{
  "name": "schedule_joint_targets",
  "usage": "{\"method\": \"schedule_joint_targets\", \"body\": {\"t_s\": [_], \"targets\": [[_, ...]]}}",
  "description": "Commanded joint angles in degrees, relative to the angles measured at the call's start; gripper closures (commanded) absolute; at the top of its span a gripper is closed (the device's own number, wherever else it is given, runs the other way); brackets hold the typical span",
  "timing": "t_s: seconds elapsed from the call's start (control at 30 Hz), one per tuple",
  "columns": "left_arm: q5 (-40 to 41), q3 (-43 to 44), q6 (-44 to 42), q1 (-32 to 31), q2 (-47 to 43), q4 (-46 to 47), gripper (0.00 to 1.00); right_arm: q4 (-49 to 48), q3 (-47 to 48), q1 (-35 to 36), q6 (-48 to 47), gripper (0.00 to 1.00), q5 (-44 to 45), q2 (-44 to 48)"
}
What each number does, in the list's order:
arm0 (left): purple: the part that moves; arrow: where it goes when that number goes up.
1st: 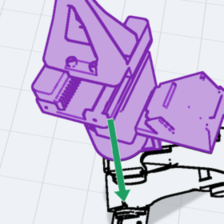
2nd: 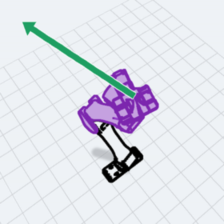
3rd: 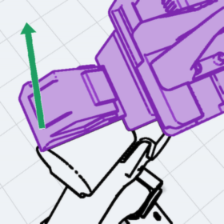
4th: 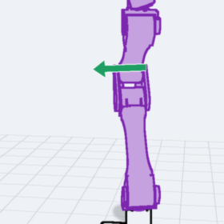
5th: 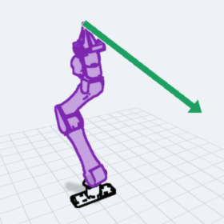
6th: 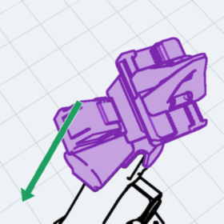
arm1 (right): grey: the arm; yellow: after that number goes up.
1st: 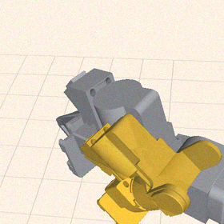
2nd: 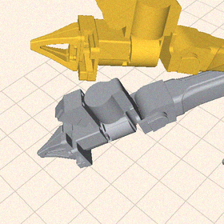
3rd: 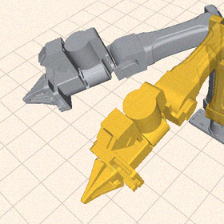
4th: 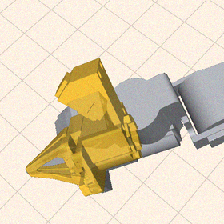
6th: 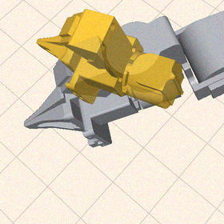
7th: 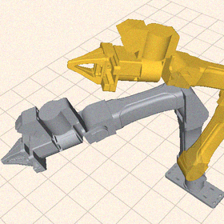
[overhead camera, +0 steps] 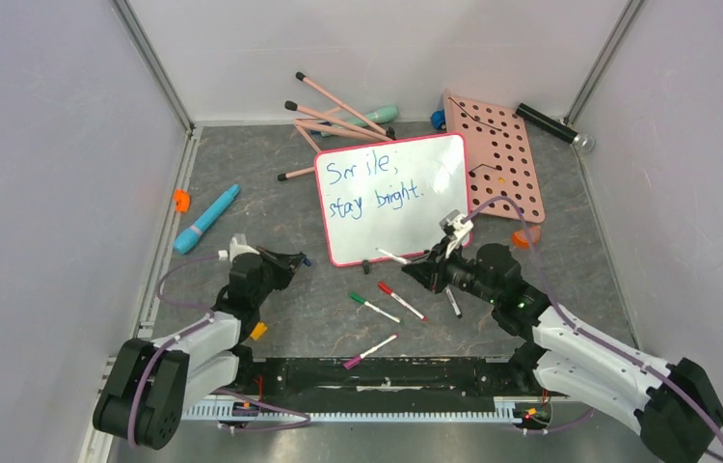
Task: Write a sentence on the whiteboard
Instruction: Close the whiteboard marker.
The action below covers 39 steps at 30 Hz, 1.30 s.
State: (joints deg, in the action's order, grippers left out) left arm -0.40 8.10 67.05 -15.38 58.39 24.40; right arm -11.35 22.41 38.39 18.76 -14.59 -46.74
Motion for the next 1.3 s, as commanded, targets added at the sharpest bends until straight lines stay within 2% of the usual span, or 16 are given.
{"method": "schedule_joint_targets", "body": {"t_s": [0.0,0.07,0.1,0.23,0.5,1.13,1.27], "targets": [[-3.78,-1.89,0.67,1.71,-0.66,22.34,0.98,-13.64,-1.4,7.78,0.53,1.0,5.42,-4.2],[-4.8,1.24,-3.57,1.84,-3.29,12.54,0.98,-17.93,-2.52,11.35,0.67,1.0,7.94,-6.85],[-4.64,1.42,-4.03,1.84,-4.32,11.32,0.98,-19.78,-3.1,12.61,0.94,1.0,9.29,-8.01],[-3.06,-3.99,-1.78,1.84,-8.43,17.8,0.98,-26.2,-4.64,17.62,1.09,1.0,16.29,-11.86],[-0.6,-5.34,-0.96,1.84,-17.1,10.62,0.98,-35.45,-3.61,22.02,2.61,1.0,22.7,-21.45],[-3.68,-6.06,2.88,1.83,-12.7,15.49,0.98,-36.5,8.99,24.41,-0.08,1.0,21.46,-37.34],[-2.23,-7.64,10.52,1.81,-11.42,16.45,0.98,-37.19,9.49,24.36,-2.71,1.0,21.01,-38.17]]}}
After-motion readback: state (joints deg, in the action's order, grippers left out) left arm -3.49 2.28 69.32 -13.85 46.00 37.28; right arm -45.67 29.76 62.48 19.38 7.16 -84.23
